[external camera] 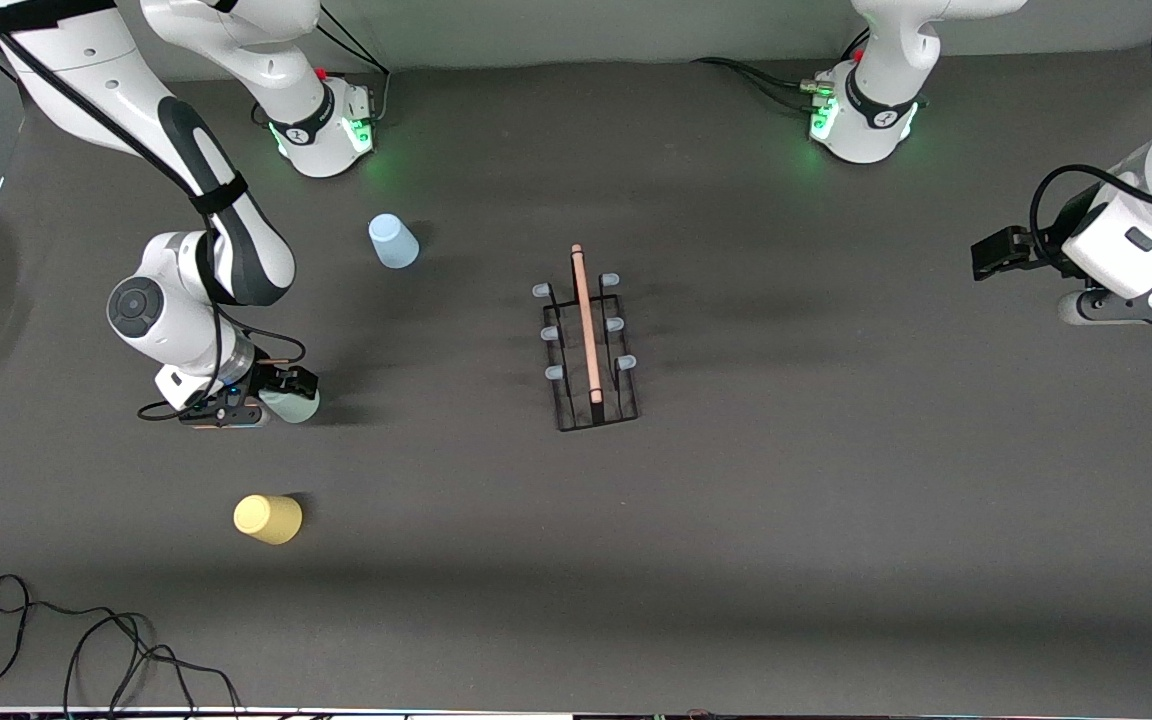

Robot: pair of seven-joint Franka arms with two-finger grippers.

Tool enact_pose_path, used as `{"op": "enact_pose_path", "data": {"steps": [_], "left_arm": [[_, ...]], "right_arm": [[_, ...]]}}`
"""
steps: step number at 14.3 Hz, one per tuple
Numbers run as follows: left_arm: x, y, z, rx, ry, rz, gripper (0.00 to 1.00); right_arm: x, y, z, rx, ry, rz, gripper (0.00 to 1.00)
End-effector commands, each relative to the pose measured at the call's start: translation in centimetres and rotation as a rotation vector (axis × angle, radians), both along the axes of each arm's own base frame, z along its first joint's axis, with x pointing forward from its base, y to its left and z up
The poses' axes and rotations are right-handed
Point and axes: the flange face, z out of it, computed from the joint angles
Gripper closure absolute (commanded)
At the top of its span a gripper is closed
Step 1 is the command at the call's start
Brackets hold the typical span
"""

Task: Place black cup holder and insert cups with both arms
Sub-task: 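Close the right gripper around the mint-green cup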

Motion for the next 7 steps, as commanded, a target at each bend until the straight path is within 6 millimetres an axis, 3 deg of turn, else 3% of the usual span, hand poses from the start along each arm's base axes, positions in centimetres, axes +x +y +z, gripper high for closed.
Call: {"op": "enact_pose_path", "data": {"steps": [1, 4, 7], "left_arm": [[-0.5, 0.3, 0.4, 0.013, -0.020, -0.010, 0.00], [-0.4, 0.3, 0.3, 0.013, -0.019, -0.010, 0.00], [-0.3, 0.3, 0.4, 0.013, -0.020, -0.010, 0.00]], "right_arm": [[0.1, 0.1, 3.1, 0.009, 0.010, -0.007, 0.65], [2.0, 0.5, 9.3, 0.014, 0.007, 0.000, 0.65], [4.7, 3.1, 17.2, 0.018, 0.096, 0.008, 0.65]]}}
